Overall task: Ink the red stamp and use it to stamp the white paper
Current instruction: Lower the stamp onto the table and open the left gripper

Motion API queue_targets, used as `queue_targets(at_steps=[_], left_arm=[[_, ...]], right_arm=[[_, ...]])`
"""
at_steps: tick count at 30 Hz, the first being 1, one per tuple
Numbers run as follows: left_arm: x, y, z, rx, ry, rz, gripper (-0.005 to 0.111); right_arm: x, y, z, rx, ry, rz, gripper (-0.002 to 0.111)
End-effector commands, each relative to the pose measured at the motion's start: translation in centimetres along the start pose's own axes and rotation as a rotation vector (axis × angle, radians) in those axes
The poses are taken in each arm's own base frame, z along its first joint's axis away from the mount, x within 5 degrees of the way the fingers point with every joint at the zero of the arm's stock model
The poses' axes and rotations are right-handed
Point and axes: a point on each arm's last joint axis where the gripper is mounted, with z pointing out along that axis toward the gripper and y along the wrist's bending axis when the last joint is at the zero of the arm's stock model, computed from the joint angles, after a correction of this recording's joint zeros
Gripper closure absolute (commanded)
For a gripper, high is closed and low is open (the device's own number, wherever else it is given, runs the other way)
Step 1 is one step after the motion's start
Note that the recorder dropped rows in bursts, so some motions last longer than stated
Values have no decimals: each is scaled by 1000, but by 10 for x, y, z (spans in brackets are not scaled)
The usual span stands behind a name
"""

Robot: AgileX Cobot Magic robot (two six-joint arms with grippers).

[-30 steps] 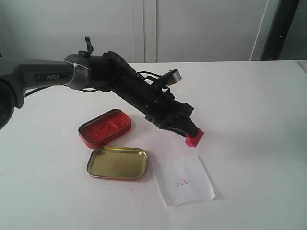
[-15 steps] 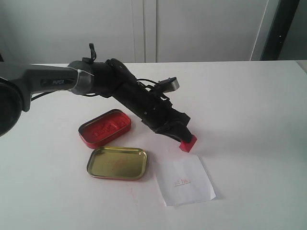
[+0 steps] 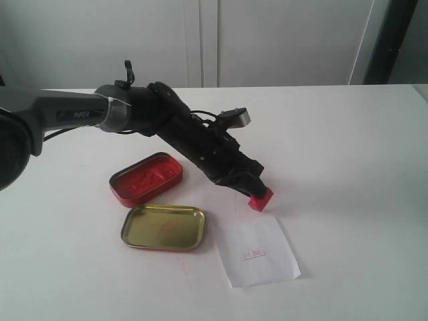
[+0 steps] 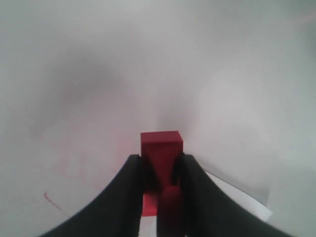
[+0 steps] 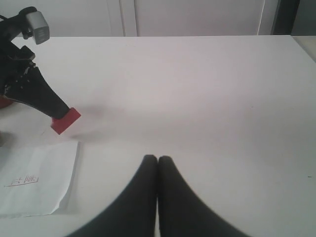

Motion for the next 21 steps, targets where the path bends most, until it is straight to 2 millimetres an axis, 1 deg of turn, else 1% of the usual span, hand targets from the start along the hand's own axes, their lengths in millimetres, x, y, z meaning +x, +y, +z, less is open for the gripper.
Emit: queue_targets(at_steps=[1,6,8,12,14,17,21], left_arm=[[0,-1,-1,17,4,-2,107],[0,-1,-1,17,4,-2,105],[0,-1,-1,17,4,-2,99],[0,-1,-1,17,4,-2,79],[0,-1,-1,17,4,-2,71],[0,-1,-1,17,4,-2,65],[1,-1,-1,15,6,1,63]], right_arm=[[0,0,0,4,-14,1,108],[0,0,0,4,-14,1,108],[0,0,0,4,-14,1,108],[0,0,0,4,-14,1,108],[0,0,0,4,-14,1,108],[0,0,0,4,-14,1,108],[0,0,0,4,-14,1,108]])
